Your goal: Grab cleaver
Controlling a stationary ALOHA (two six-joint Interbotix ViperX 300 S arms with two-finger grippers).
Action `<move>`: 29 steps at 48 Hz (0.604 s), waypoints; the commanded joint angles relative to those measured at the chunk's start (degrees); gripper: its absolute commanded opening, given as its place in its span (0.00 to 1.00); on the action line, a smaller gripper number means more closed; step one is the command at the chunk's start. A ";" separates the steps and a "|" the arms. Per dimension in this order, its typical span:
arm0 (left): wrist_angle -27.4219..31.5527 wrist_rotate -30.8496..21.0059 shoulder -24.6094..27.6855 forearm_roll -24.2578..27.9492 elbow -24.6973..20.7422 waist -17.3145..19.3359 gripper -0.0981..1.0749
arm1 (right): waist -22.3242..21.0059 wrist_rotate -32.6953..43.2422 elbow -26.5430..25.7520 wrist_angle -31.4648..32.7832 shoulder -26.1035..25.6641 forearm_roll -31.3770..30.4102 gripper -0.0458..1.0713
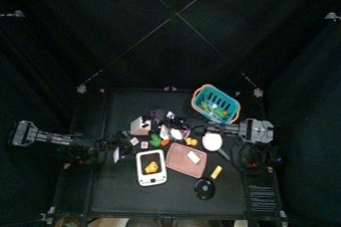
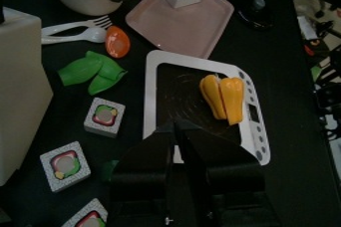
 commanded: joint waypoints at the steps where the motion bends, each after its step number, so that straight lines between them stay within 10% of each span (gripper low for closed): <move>1: -0.53 0.09 0.00 0.00 -0.79 0.26 0.53 | -0.53 -0.09 -2.11 1.14 -2.81 1.23 0.73; 29: -0.53 0.00 0.00 0.00 -0.62 0.26 0.53 | -3.78 -25.58 -6.86 7.82 -0.88 23.38 0.73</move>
